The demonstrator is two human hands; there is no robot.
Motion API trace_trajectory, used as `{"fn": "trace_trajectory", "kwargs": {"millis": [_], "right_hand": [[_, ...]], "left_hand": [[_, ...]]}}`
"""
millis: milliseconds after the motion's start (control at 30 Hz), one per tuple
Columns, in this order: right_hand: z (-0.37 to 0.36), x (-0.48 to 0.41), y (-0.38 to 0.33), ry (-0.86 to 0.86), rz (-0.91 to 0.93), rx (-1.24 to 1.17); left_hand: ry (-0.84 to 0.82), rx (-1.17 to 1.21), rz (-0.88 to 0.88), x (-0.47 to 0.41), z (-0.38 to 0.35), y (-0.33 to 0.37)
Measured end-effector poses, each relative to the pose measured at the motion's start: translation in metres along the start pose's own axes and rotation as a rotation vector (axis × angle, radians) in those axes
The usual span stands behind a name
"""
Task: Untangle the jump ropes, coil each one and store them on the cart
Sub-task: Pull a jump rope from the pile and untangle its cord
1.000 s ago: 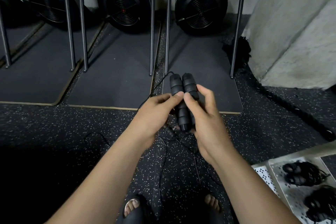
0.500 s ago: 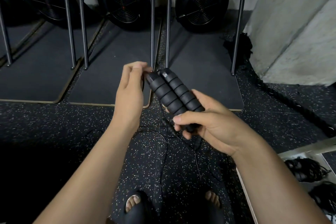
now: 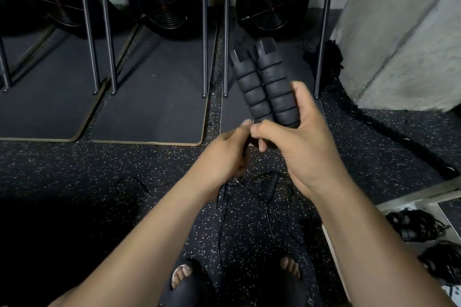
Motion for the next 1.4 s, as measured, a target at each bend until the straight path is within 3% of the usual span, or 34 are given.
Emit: {"fn": "trace_trajectory", "kwargs": {"millis": [100,267,433,633,767,867,1000,1167,1267,1400], "right_hand": [[0.003,0.001,0.006,-0.010,-0.074,0.011],[0.010,0.000,0.011,0.014,-0.167,-0.042],[0.014,0.007,0.020,-0.100,-0.382,-0.057],[0.017,-0.001,0.015,0.075,-0.290,-0.347],[0.040,-0.012,0.013,0.150,-0.157,-0.096],[0.054,-0.010,0.023,0.131,-0.184,0.142],[0.052,-0.003,0.039,-0.119,-0.353,0.426],[0.033,0.029,0.053,-0.733,-0.587,0.581],[0.024,0.049,0.041,-1.007,-0.647,0.431],[0.023,0.048,0.010,-1.019,-0.520,0.075]], "left_hand": [[0.014,-0.146,0.032,-0.005,-0.006,-0.007],[-0.010,-0.159,0.068,-0.005,-0.007,-0.012],[0.020,-0.344,0.036,-0.008,-0.002,-0.009],[0.053,-0.305,-0.020,-0.001,-0.006,0.000],[0.099,-0.362,-0.116,0.002,0.006,0.009],[0.183,-0.375,-0.151,0.004,0.023,0.015],[0.257,-0.363,-0.200,0.002,0.042,0.017],[0.220,-0.400,-0.269,0.007,0.044,0.020],[0.141,-0.405,-0.288,0.007,0.038,0.018],[-0.036,-0.066,-0.206,0.008,0.033,0.020]]}}
Point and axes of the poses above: each hand's wrist, its own x-axis away from the middle knuckle, its own z-axis out of the back of the hand, y = z × x, the point moved 6 cm from there along -x, towards the middle knuckle, and after that the axes turned 10 degrees about z, right-handed, at the moved point
